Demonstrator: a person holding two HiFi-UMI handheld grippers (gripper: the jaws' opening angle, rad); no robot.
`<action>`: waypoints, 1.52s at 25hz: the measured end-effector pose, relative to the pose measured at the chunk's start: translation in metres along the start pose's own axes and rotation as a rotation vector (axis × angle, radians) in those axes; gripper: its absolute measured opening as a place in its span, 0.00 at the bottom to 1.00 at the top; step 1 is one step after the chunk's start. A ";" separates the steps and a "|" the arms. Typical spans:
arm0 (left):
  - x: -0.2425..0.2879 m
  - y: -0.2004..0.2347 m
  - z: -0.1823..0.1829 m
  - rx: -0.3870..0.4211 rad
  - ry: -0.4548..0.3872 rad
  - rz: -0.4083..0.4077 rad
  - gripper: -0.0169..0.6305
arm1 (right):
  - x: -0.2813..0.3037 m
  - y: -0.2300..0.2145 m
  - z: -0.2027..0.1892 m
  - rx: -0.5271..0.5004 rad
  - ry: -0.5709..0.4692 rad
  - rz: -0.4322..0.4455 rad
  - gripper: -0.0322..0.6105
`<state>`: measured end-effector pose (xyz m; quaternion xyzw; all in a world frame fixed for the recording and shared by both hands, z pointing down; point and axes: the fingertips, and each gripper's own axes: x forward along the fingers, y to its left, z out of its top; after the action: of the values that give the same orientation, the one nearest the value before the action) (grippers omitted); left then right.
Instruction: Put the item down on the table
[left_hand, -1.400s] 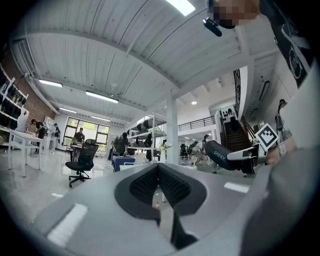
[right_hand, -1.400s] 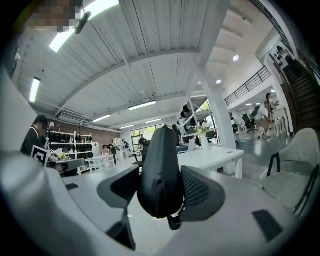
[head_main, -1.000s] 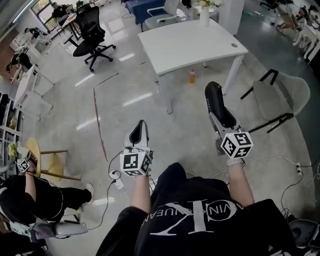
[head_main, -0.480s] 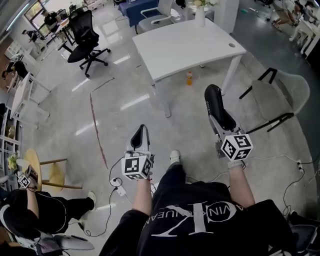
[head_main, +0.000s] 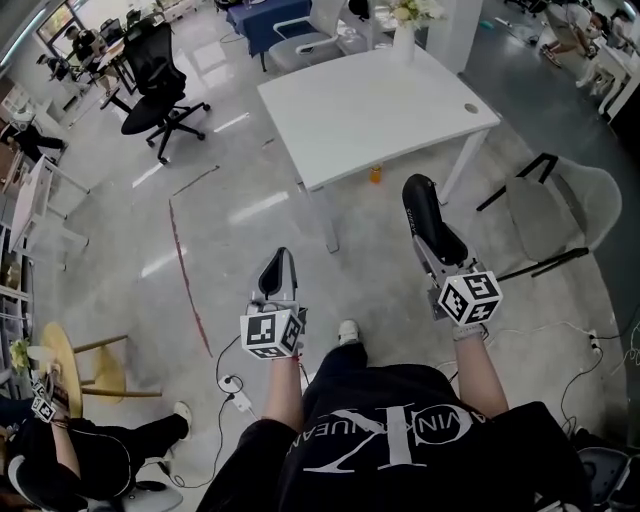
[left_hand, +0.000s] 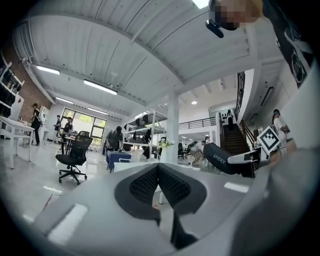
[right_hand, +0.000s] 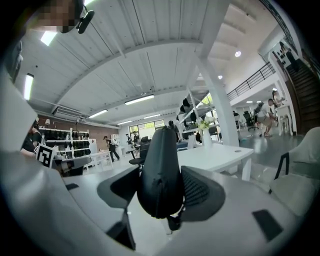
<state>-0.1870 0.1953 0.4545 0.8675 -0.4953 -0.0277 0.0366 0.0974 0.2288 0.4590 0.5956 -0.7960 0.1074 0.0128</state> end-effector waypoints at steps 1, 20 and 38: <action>0.007 0.004 -0.001 -0.003 0.004 -0.002 0.04 | 0.007 -0.003 0.000 0.003 0.004 -0.003 0.46; 0.145 0.080 -0.003 0.008 0.006 -0.094 0.04 | 0.135 -0.038 0.008 0.051 -0.008 -0.072 0.46; 0.211 0.111 -0.038 -0.015 0.075 -0.055 0.04 | 0.226 -0.071 -0.005 0.055 0.069 -0.003 0.46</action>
<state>-0.1718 -0.0411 0.4997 0.8810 -0.4692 0.0000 0.0611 0.0983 -0.0032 0.5082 0.5927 -0.7910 0.1498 0.0241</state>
